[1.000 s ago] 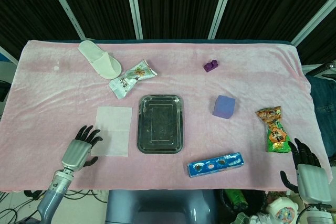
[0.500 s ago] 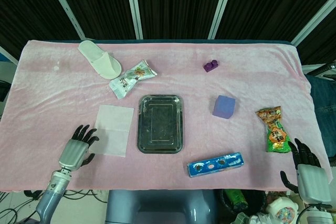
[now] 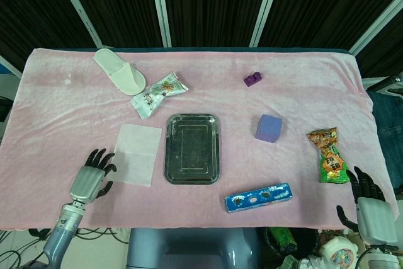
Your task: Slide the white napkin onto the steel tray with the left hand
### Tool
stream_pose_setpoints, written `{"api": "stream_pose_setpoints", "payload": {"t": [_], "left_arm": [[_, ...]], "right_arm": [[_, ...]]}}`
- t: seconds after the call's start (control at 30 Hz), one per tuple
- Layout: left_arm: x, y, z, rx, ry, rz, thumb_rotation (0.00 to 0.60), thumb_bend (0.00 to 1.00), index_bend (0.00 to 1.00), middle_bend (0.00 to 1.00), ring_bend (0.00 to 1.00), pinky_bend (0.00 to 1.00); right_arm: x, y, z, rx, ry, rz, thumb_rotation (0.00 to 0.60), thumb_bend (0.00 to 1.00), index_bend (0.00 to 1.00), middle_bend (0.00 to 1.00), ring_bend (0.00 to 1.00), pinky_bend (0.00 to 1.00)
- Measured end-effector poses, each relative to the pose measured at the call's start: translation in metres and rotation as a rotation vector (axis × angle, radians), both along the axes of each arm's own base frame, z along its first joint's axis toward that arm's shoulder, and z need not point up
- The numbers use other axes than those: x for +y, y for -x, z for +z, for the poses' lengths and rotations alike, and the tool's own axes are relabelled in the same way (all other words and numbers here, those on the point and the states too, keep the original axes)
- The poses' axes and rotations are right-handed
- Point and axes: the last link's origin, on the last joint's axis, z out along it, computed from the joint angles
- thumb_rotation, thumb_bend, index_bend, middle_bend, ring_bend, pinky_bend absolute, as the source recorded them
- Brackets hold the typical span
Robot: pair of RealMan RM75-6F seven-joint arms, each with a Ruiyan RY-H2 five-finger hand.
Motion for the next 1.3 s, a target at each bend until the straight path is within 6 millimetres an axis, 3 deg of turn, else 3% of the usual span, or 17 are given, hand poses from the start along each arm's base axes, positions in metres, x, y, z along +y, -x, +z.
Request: {"api": "stream_pose_setpoints", "payload": {"t": [1.3], "left_arm": [[0.0039, 0.0011, 0.0037, -0.033, -0.008, 0.042, 0.600, 0.46, 0.56, 0.25, 0.00, 0.05]], "right_arm": [[-0.0013, 0.0009, 0.0009, 0.010, 0.008, -0.002, 0.600, 0.30, 0.00, 0.00, 0.04, 0.15]]}}
